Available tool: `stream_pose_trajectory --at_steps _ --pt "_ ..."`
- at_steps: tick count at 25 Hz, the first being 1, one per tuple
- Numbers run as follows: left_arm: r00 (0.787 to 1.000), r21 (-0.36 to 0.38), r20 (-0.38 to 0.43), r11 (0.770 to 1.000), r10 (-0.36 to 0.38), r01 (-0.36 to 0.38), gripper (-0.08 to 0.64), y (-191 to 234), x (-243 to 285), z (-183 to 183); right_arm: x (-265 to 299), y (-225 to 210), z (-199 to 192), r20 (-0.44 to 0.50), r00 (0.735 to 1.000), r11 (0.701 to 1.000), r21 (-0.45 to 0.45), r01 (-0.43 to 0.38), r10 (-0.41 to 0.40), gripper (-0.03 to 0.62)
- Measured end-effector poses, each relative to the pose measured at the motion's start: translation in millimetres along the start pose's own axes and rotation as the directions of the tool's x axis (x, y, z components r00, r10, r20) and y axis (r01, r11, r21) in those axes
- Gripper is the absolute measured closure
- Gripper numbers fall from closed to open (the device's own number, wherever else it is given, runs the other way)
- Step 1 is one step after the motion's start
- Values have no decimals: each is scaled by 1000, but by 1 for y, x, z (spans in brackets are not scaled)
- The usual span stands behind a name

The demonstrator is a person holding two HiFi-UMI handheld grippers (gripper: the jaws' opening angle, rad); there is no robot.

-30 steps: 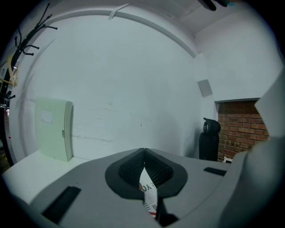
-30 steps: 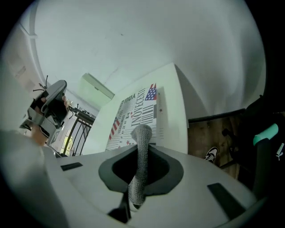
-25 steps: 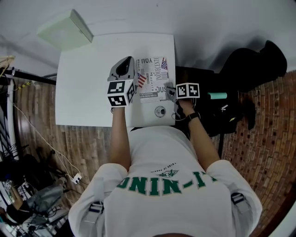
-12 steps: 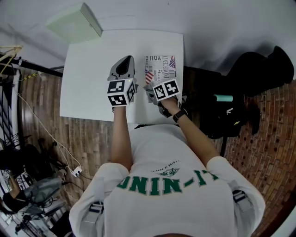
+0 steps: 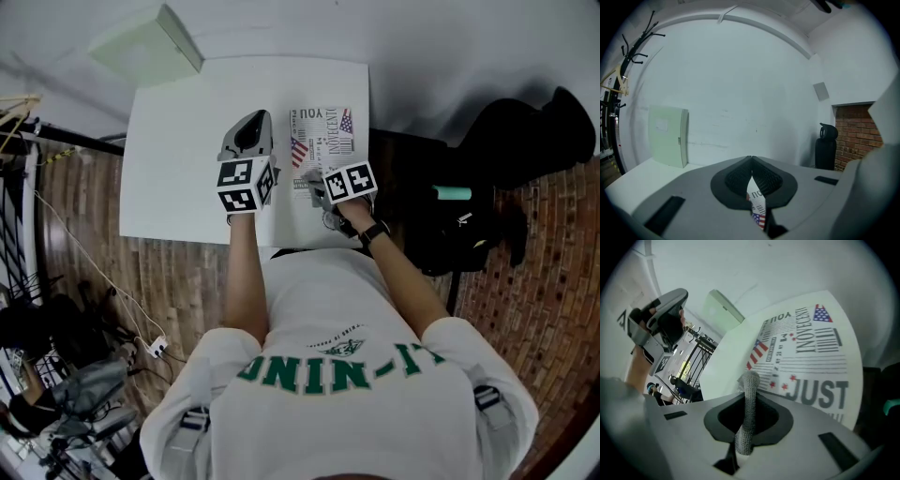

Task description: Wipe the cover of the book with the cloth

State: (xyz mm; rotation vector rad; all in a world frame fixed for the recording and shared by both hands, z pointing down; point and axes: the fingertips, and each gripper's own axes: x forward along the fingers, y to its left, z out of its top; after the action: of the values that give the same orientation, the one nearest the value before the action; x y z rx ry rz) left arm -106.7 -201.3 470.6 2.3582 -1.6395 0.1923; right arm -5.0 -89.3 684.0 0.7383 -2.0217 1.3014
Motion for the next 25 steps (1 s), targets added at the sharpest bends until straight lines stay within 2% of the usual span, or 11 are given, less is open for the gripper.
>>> stream_pose_trajectory --at_steps 6,9,11,14,16,19,22,25 --pt "998 23 -3 998 -62 62 555 -23 11 2 -55 -62 -10 95 991 985 153 78 -93 555" --pt "998 17 -4 998 -62 62 554 -22 12 1 -70 -77 -11 138 987 973 226 53 -86 555" --pt "998 12 -5 998 -58 58 554 -20 12 0 -72 -80 -11 144 986 970 239 53 -89 555" --pt "998 11 -5 998 -57 57 554 -20 10 -1 -71 -80 -12 124 983 971 214 107 -136 555" --pt "999 12 -6 999 -51 51 555 -17 8 -4 -63 -70 -8 107 985 976 187 114 -136 555" --pt "999 13 -11 999 -41 41 554 -13 4 -6 -36 -29 3 77 996 993 107 39 -47 555" --pt "1000 12 -12 1000 -27 27 554 -7 -4 -6 -4 20 1 7 1000 1000 -1 -30 30 555" --pt "1000 6 -4 1000 3 -3 554 4 -15 -4 26 48 -12 -73 996 995 -88 -50 44 555"
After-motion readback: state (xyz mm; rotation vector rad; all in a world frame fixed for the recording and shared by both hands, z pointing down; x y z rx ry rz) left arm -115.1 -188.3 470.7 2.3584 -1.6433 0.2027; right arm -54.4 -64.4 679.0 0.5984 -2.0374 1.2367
